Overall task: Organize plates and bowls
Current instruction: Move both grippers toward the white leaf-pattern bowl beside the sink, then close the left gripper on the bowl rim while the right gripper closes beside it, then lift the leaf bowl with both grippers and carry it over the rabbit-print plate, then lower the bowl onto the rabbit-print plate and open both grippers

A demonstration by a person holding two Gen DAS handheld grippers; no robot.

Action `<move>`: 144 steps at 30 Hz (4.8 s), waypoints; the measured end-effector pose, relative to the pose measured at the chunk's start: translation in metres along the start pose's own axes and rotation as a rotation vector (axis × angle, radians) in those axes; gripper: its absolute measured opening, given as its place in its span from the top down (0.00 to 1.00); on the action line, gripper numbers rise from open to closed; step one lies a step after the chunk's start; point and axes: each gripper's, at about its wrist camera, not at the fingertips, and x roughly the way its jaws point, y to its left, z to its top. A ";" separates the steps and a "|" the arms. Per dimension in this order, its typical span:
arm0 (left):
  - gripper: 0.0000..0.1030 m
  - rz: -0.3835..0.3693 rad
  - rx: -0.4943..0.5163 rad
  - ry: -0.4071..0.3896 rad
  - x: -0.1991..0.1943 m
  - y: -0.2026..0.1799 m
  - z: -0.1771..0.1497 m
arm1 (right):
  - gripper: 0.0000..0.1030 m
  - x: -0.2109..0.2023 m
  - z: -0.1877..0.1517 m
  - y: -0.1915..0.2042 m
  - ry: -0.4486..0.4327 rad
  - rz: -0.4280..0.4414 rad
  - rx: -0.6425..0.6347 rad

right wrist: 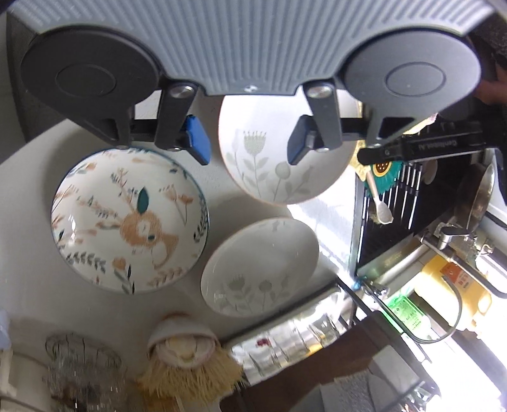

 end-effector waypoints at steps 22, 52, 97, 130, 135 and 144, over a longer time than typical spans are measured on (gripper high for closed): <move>0.74 -0.103 0.089 0.128 0.056 0.002 0.001 | 0.75 0.045 -0.016 -0.024 0.073 -0.062 0.096; 0.75 -0.096 0.091 0.034 0.023 -0.019 0.020 | 0.88 0.017 0.015 -0.006 -0.026 -0.015 -0.007; 0.75 -0.037 -0.009 -0.042 0.062 -0.188 0.034 | 0.88 -0.020 0.102 -0.143 -0.136 0.041 -0.221; 0.73 0.018 0.008 0.089 0.131 -0.220 0.048 | 0.85 0.022 0.101 -0.179 -0.089 -0.030 -0.265; 0.65 -0.003 -0.006 0.089 0.126 -0.217 0.045 | 0.84 0.025 0.103 -0.180 -0.071 -0.015 -0.259; 0.60 -0.039 -0.067 0.142 0.117 -0.208 0.044 | 0.84 0.029 0.103 -0.178 -0.068 -0.005 -0.276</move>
